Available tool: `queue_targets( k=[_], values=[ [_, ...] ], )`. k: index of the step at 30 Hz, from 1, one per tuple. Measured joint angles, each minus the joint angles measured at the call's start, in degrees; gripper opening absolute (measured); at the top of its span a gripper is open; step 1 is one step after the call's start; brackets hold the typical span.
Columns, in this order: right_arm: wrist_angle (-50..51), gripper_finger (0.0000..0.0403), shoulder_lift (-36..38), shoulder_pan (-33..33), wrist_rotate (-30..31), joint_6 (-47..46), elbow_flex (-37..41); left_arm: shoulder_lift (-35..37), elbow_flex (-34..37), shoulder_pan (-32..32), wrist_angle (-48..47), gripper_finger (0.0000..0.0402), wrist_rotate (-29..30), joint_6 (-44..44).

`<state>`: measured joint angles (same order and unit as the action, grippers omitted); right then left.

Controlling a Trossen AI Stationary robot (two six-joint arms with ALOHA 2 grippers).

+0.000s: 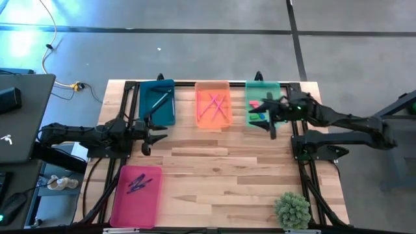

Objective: Sort crayons/erasers/pens/pencils in bins
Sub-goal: Return to Home Position

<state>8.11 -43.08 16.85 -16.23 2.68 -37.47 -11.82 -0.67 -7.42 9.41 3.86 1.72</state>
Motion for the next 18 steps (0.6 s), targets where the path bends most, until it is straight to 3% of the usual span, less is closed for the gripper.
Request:
queue_targets(
  k=[10, 18],
  values=[
    [-3.2, 0.0217, 15.4, -0.1, 3.7, -5.7, 15.3, 0.0, 0.0, 0.0, 0.2, 0.0138, 0.3, -0.4],
    [-3.2, 0.0217, 23.8, -0.1, 4.3, -9.3, 21.8, 0.0, 0.0, 0.0, -0.2, 0.0138, 0.5, 0.6]
  ],
)
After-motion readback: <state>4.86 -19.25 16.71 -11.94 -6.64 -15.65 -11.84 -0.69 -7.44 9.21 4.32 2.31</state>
